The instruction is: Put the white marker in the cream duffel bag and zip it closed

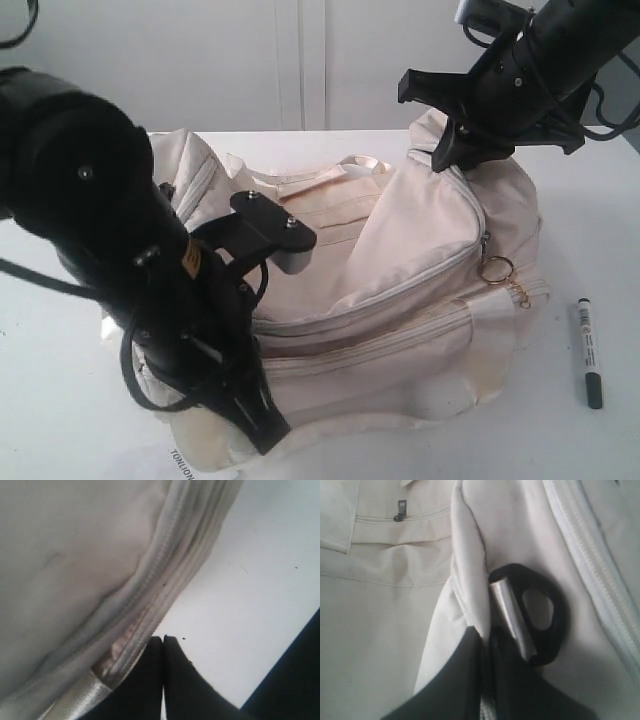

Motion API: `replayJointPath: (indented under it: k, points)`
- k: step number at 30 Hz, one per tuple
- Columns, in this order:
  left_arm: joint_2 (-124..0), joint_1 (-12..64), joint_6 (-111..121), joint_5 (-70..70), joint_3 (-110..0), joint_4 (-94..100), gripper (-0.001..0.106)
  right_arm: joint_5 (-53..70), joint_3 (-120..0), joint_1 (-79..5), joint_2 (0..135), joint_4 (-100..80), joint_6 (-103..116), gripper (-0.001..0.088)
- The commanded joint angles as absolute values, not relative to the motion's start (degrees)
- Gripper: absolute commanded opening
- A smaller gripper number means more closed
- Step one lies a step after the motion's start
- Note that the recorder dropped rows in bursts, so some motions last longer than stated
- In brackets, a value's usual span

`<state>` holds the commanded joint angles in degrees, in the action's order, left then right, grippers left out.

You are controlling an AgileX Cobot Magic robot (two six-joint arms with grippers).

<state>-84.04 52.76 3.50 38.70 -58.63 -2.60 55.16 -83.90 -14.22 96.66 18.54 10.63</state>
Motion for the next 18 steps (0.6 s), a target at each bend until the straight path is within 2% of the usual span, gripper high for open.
replayJointPath:
  k: [6, 11, 18]
  points:
    - [-84.1, 52.6, 21.0, 35.4, -56.1, 19.1, 0.0, 55.2, -83.9, -14.2, 96.7, 18.5, 10.6, 0.0]
    - [-84.1, 52.6, 24.7, 30.6, -56.1, 23.0, 0.0, 55.6, -83.9, -14.2, 96.7, 18.6, 10.6, 0.0]
    - [-85.5, 52.3, 32.0, 31.9, -56.1, 33.7, 0.0, 56.3, -83.9, -14.2, 96.7, 19.2, 10.7, 0.0]
